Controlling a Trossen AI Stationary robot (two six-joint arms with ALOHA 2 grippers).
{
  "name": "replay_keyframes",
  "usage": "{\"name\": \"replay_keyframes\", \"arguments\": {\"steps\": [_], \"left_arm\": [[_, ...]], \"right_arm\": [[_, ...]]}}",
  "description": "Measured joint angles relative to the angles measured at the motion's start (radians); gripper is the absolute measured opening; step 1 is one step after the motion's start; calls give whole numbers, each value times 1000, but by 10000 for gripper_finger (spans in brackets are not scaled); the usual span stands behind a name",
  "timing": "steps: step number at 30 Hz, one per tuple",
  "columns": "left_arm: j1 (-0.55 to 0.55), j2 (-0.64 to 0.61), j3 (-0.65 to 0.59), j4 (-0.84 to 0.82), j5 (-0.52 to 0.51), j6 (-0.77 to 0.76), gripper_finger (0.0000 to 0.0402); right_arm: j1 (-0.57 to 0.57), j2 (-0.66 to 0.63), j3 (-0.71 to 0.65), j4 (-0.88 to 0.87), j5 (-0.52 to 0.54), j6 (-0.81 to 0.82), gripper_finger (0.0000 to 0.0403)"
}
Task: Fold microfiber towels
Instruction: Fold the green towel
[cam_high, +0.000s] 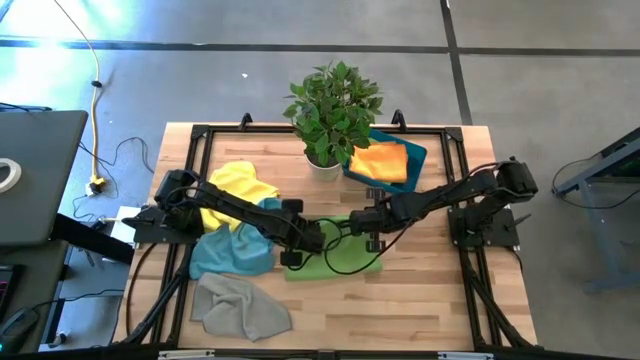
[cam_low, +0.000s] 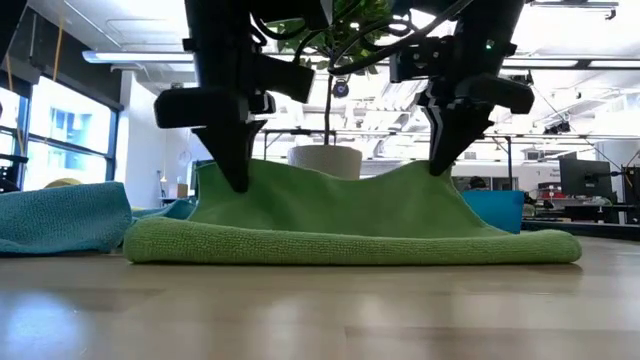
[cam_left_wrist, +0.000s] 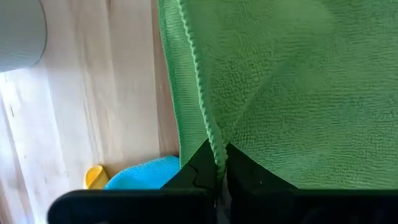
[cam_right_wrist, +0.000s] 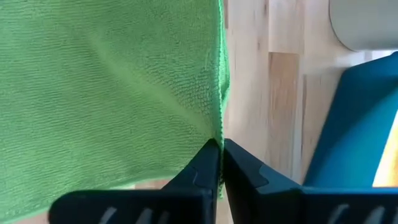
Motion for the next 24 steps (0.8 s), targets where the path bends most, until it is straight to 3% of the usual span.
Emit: {"name": "replay_keyframes", "arguments": {"steps": [5, 10, 17, 24], "left_arm": [[15, 0, 0, 4, -44, 2, 7], [25, 0, 0, -19, -94, -19, 47], [22, 0, 0, -87, -89, -20, 119], [-29, 0, 0, -78, 113, 86, 126]], "right_arm": [[0, 0, -31, 5, 23, 0, 63], [0, -2, -44, -44, 26, 54, 114], [23, -11, -49, -61, -1, 123, 124], [82, -27, -177, 41, -1, 373, 124]]}}
